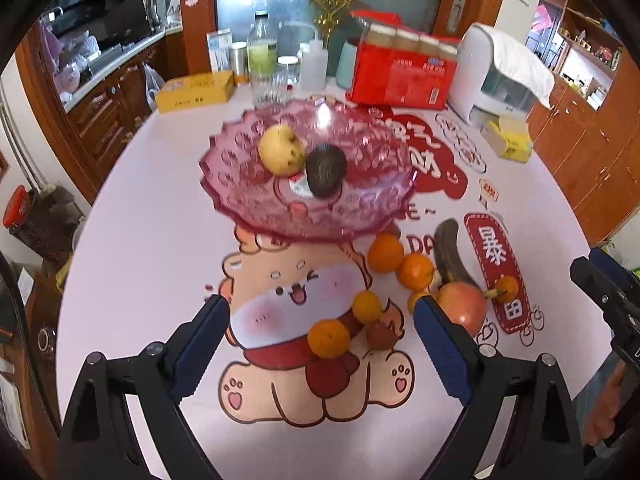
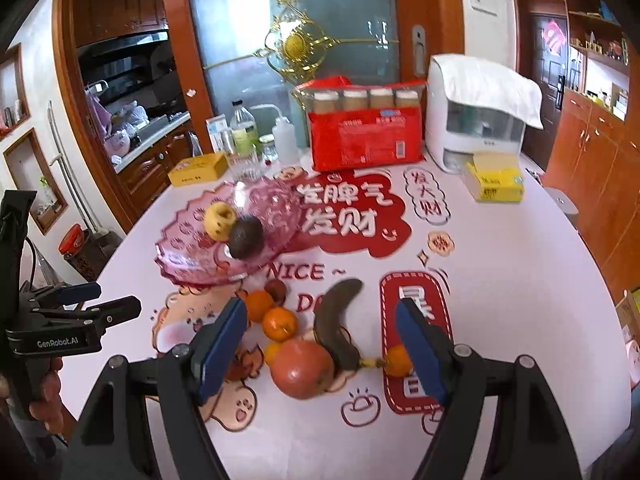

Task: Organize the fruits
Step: 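Withdraw both tools from the bowl toward the apple and banana, then grasp the red apple with the left tool while the right tool grasps the banana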

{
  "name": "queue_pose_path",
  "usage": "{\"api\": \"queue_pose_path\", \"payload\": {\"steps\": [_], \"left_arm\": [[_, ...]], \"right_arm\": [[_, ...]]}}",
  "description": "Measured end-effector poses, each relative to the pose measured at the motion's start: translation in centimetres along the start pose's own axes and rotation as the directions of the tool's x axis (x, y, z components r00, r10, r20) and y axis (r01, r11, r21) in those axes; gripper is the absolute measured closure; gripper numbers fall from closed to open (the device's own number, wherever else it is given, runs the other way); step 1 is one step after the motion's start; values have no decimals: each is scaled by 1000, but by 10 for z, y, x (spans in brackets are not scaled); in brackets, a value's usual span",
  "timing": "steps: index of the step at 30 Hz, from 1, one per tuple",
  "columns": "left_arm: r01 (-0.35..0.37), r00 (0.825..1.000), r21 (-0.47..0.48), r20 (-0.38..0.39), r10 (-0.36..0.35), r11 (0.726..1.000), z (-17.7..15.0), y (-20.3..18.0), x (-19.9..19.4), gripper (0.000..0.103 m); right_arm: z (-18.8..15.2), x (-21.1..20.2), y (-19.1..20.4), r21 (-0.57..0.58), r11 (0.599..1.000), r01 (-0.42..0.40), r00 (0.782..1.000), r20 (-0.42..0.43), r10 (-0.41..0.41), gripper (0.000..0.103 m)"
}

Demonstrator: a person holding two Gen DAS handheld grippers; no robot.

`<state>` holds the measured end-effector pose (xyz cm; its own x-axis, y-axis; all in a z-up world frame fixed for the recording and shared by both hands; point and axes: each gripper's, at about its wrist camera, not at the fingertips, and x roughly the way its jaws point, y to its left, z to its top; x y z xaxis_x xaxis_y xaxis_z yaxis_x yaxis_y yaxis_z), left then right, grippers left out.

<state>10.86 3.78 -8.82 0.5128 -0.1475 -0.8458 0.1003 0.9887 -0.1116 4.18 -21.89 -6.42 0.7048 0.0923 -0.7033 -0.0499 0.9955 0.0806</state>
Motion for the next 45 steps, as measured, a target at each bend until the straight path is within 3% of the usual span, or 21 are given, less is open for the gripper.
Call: {"api": "queue_pose_path", "payload": {"steps": [6,15,22,32,38,45], "left_arm": [[35,998,26,-47,-34,999,-14,-14,24,10],[130,988,143,-104,-116,981,-25,-74,60,10],[184,975,162,-156,-159,969,-26,-105,89,10],[184,969,172,-195,-150,968,-27,-131,120,10],[212,961,167,-216,-174,963,-26,-141,130,27],[172,973,211,-190,-133,962,-27,-151,132,29]], "right_arm": [[-20,19,-7,19,1000,6,998,-67,-5,26],[-32,42,-30,68,997,29,993,-112,-22,26],[-39,60,-57,127,989,71,987,-151,-51,26],[-45,89,-83,177,980,89,975,-215,-50,26],[-42,102,-84,168,984,67,974,-224,-28,26],[-33,117,-78,144,989,38,973,-229,-4,26]]}}
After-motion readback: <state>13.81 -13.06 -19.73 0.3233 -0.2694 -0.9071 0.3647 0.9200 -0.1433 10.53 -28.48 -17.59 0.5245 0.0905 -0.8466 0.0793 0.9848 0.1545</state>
